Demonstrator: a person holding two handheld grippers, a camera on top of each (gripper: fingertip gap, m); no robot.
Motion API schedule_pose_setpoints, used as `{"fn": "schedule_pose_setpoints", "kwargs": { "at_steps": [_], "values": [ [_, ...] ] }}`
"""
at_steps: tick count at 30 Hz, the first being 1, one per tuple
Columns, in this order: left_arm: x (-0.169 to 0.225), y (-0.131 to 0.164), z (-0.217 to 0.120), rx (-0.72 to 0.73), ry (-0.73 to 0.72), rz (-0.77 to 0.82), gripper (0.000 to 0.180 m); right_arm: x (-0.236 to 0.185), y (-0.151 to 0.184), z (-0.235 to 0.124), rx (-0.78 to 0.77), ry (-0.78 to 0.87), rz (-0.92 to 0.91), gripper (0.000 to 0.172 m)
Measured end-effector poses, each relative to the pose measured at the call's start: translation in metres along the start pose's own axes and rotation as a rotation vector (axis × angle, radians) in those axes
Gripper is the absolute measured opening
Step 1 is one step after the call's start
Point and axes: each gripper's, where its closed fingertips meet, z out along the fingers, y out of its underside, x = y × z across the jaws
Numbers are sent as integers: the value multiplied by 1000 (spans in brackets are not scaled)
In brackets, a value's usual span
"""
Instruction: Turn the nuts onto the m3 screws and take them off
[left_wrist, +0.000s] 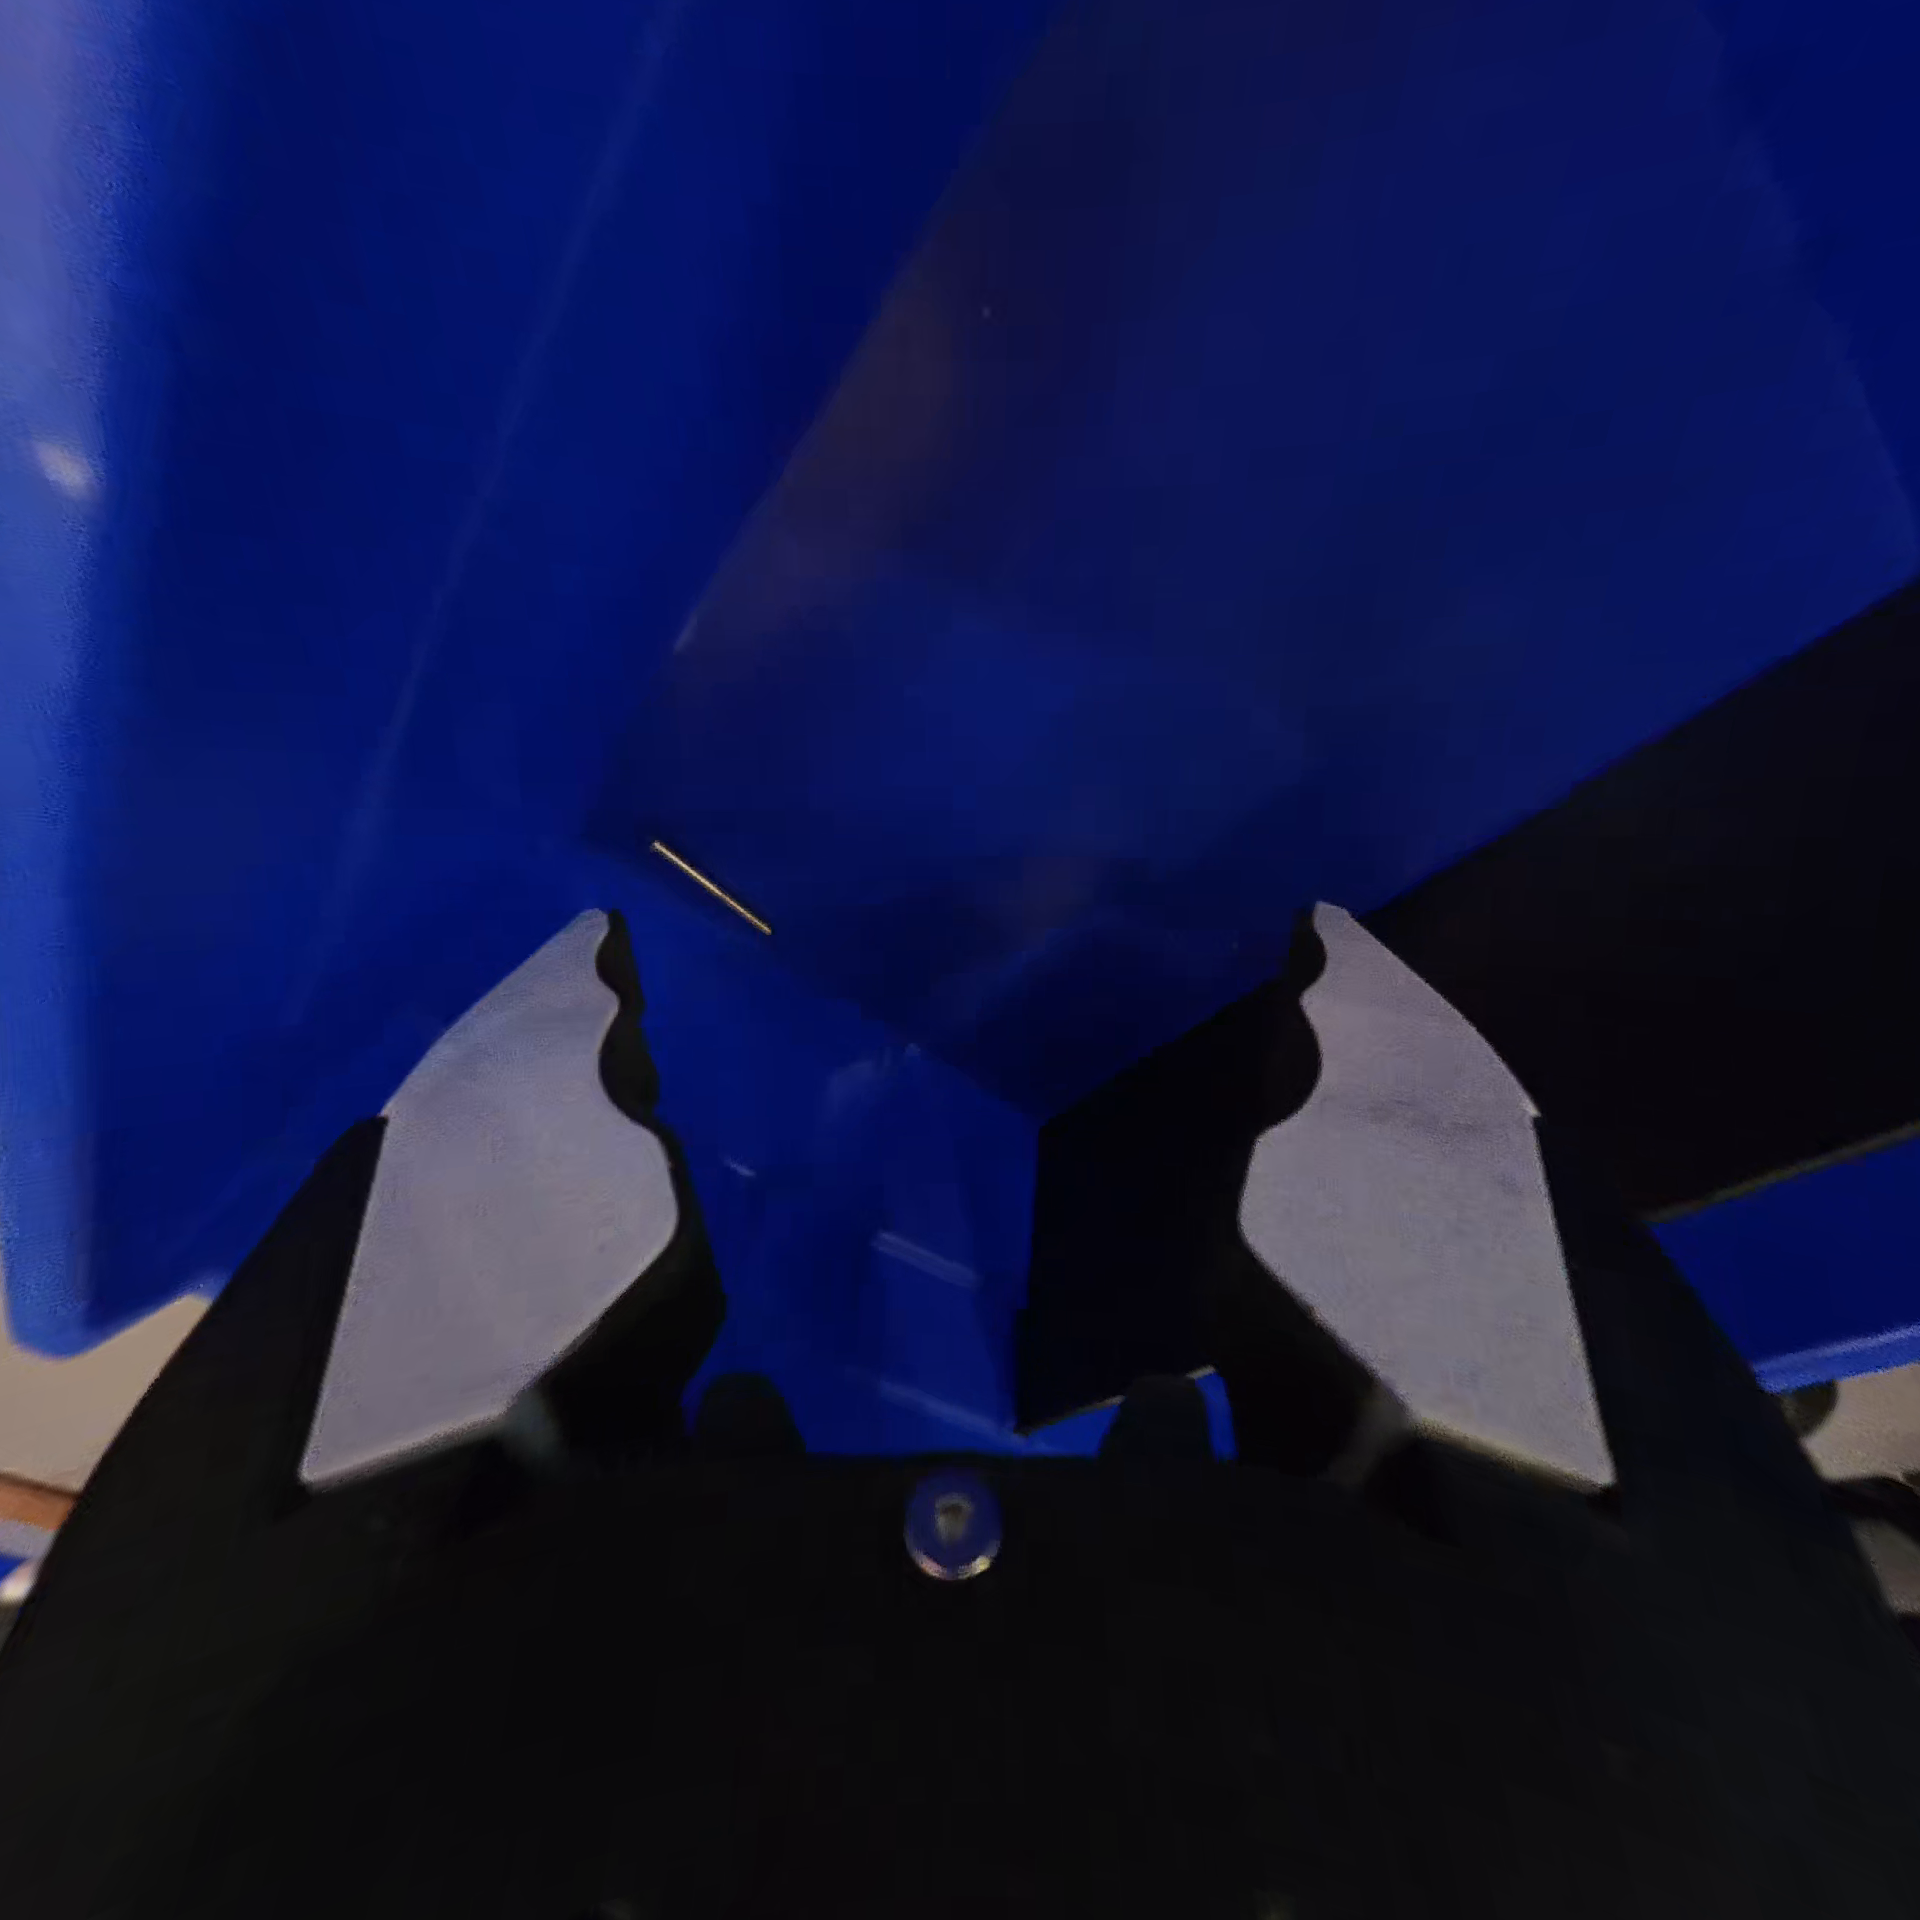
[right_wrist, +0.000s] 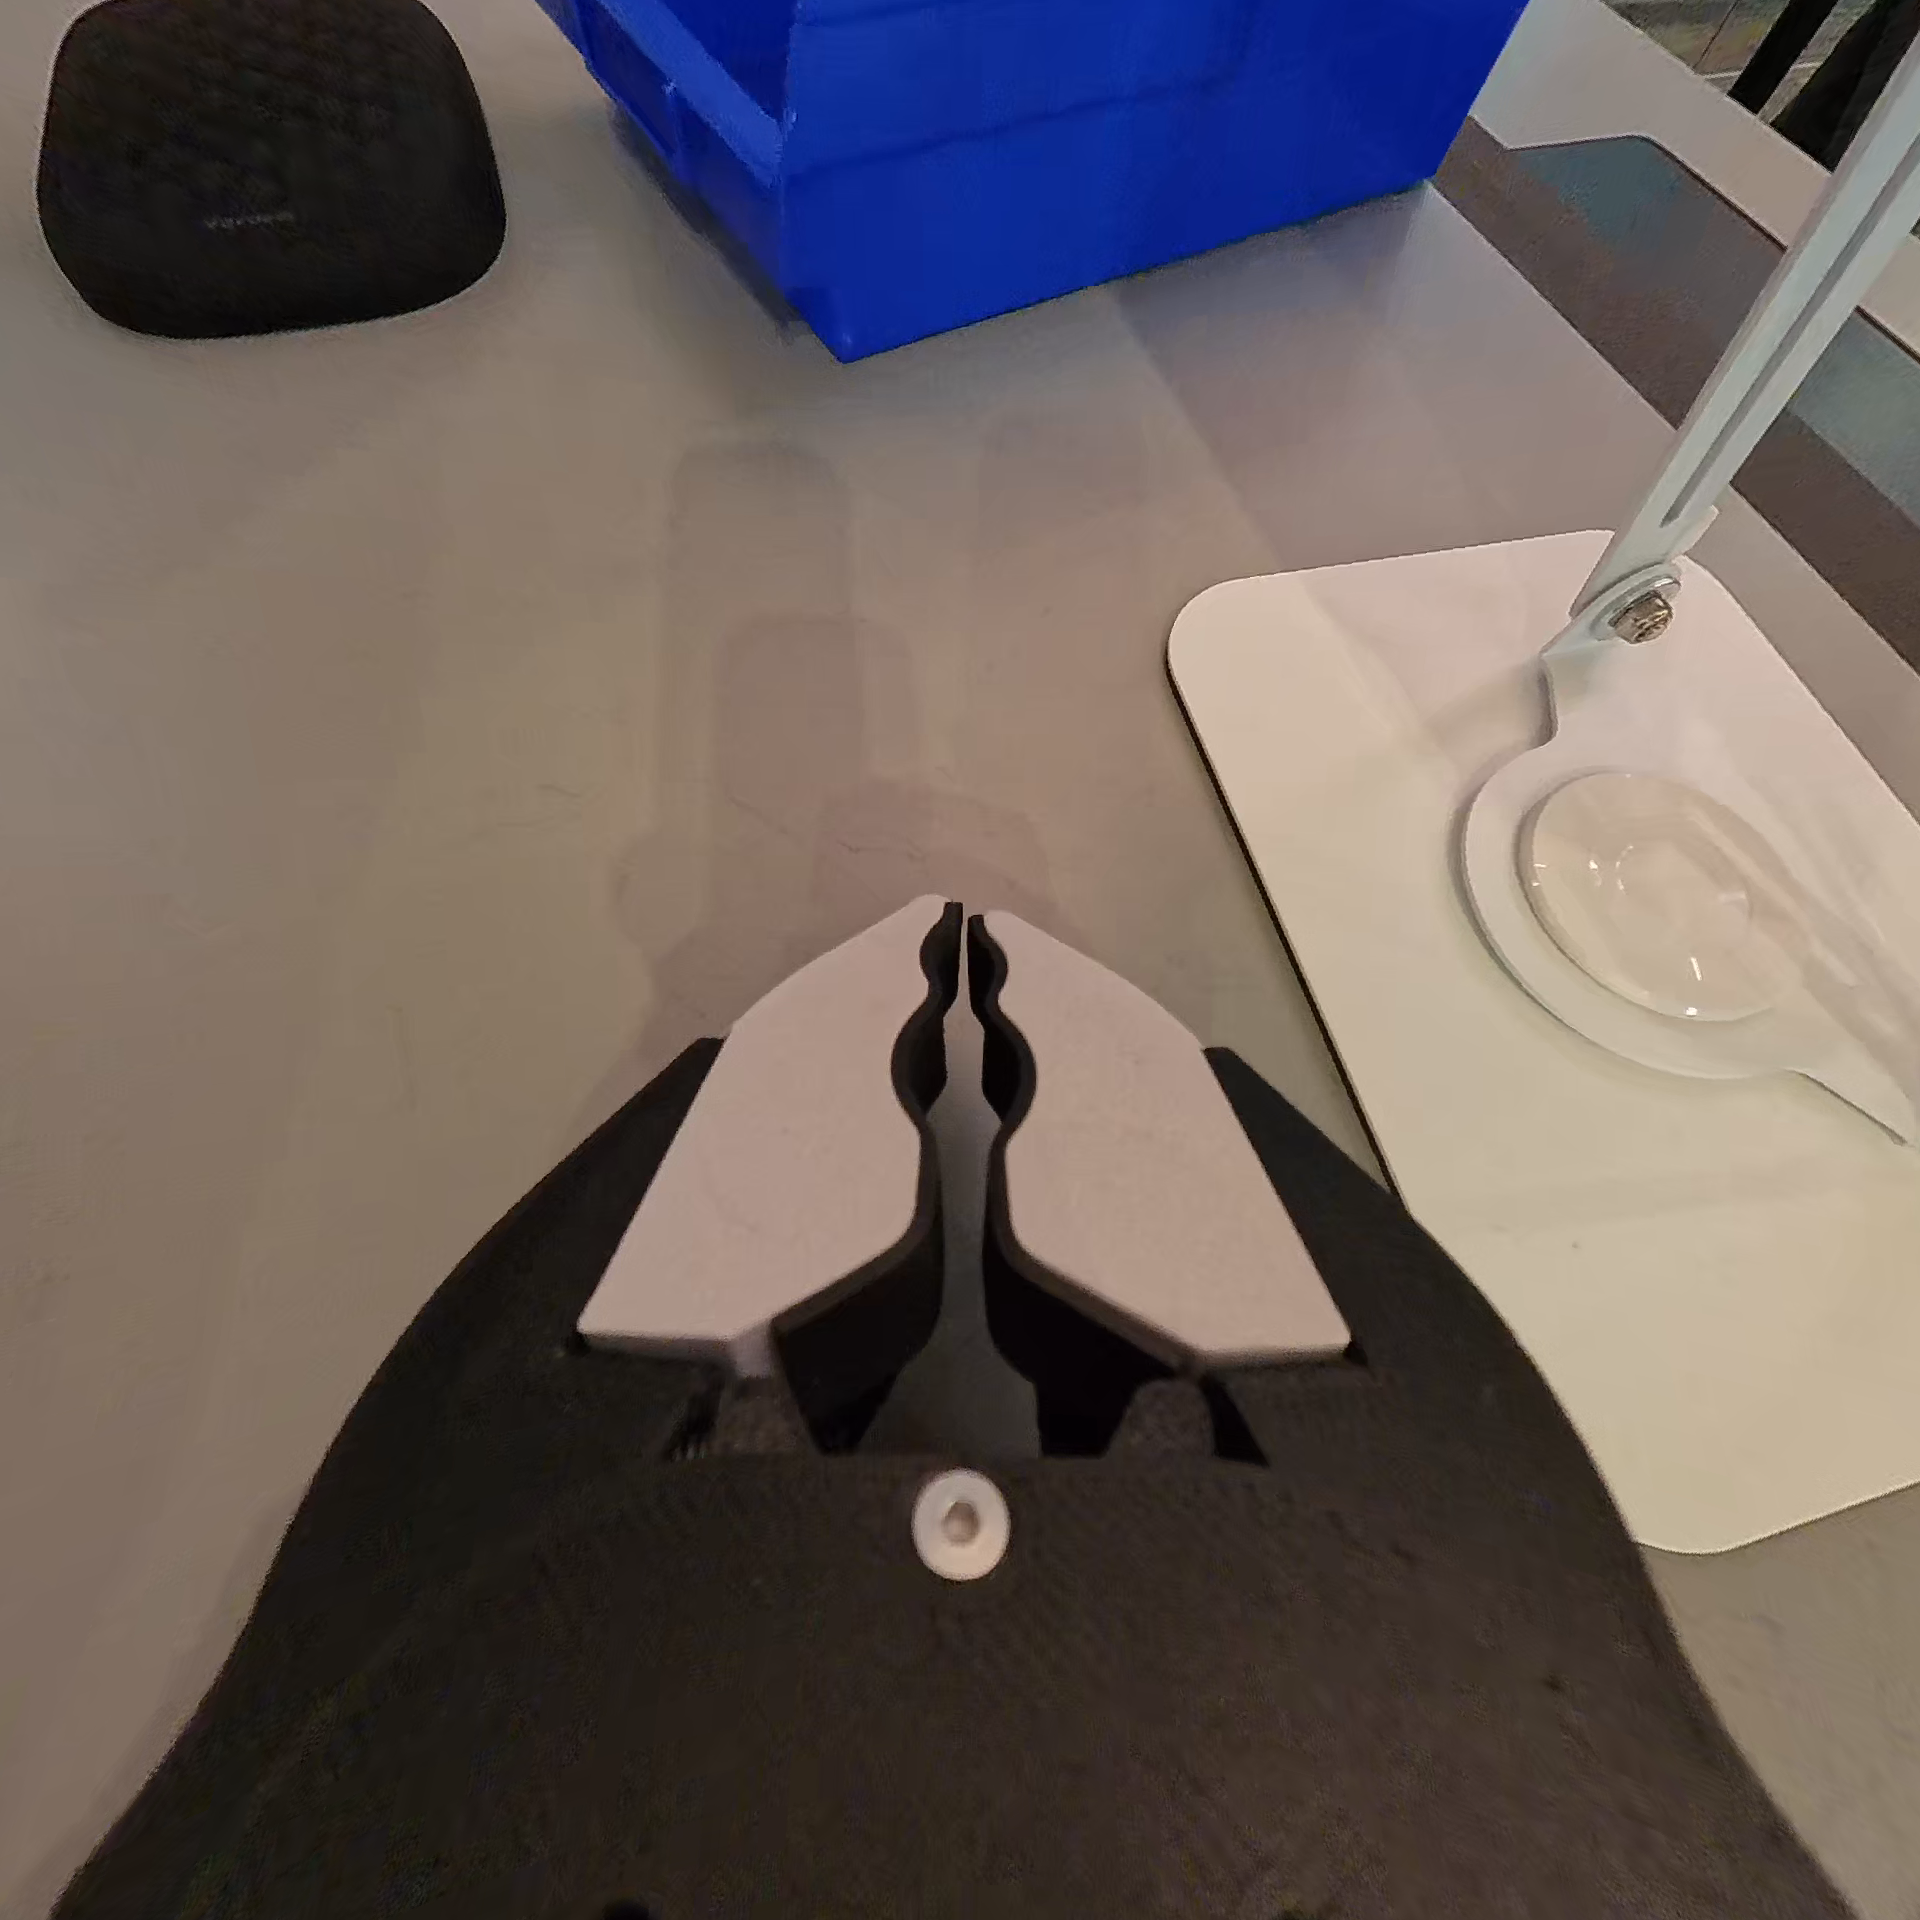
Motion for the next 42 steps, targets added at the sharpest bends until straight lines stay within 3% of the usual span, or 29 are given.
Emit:
{"fn": "schedule_pose_setpoints", "kwargs": {
  "at_steps": [7,12,23,24,27,33,37,42],
  "values": [
    [-7,5,6,-85,-44,-28,110,0,0,0,0,-2,3,1],
    [-8,-2,10,-42,-86,195,76,0,1,0,-4,0,1,2],
    [-12,-2,16,-93,-138,389,67,0,1,0,-5,-7,10,2],
    [-9,2,16,-110,-123,398,43,0,1,0,-3,-7,11,2],
    [-10,6,19,-123,-153,435,5,0,1,0,-2,-9,15,2],
    [-10,5,19,-128,-257,570,3,0,1,0,-3,-8,12,3],
    [-12,1,16,-82,-305,617,18,0,1,0,-5,-8,12,2],
    [-11,-4,15,-69,-326,694,21,0,1,0,-9,-10,14,2]
  ]
}}
